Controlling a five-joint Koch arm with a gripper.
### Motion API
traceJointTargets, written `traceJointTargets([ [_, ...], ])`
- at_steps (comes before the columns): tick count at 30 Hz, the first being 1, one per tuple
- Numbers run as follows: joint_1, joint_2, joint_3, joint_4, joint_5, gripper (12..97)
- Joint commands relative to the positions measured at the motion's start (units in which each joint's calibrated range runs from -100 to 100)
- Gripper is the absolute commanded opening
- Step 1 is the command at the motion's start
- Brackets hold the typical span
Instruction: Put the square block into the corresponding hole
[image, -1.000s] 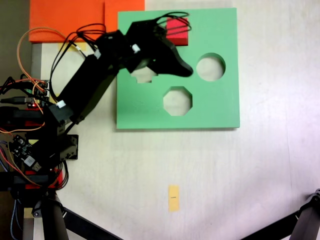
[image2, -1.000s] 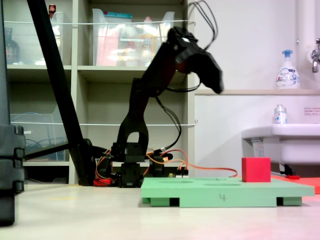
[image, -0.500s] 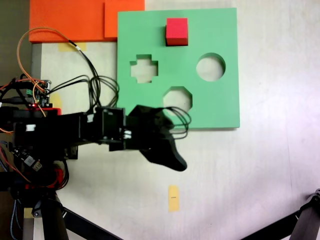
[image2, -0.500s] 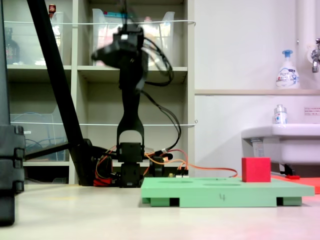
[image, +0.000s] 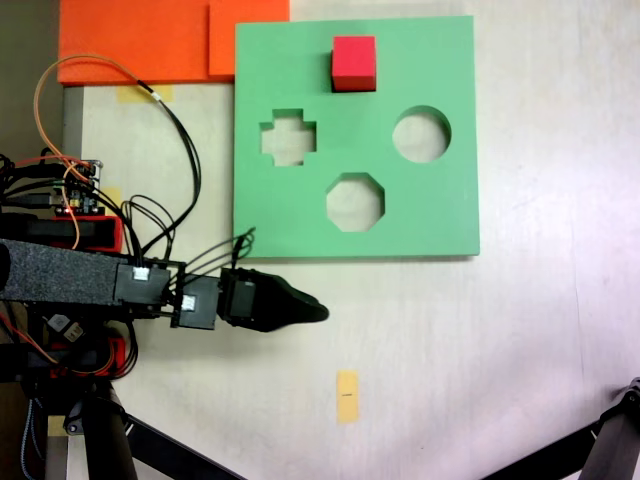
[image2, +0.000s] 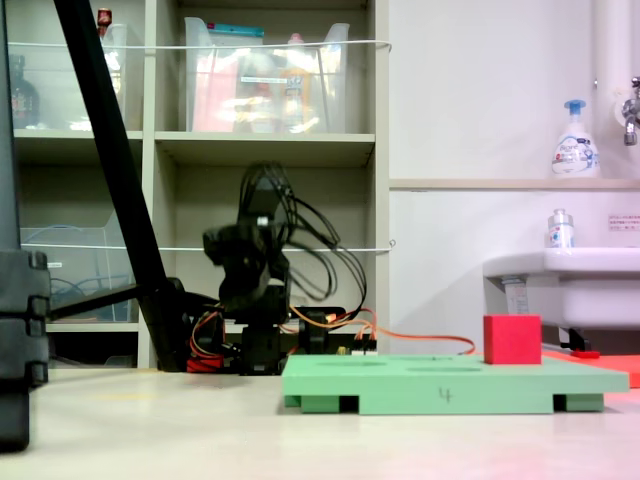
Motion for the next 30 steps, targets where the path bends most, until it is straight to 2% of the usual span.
traceJointTargets([
  [1, 0.44, -1.64, -4.34, 11.03, -2.64, 47.0],
  [7, 0.78, -1.64, -19.79, 10.84, -2.83, 48.6],
  [12, 1.12, -1.64, -19.79, 6.22, -5.03, 48.6],
  [22, 3.96, -1.64, -19.79, -15.74, -4.98, 49.5],
  [30, 3.81, -1.64, -19.79, -16.22, -4.88, 49.3],
])
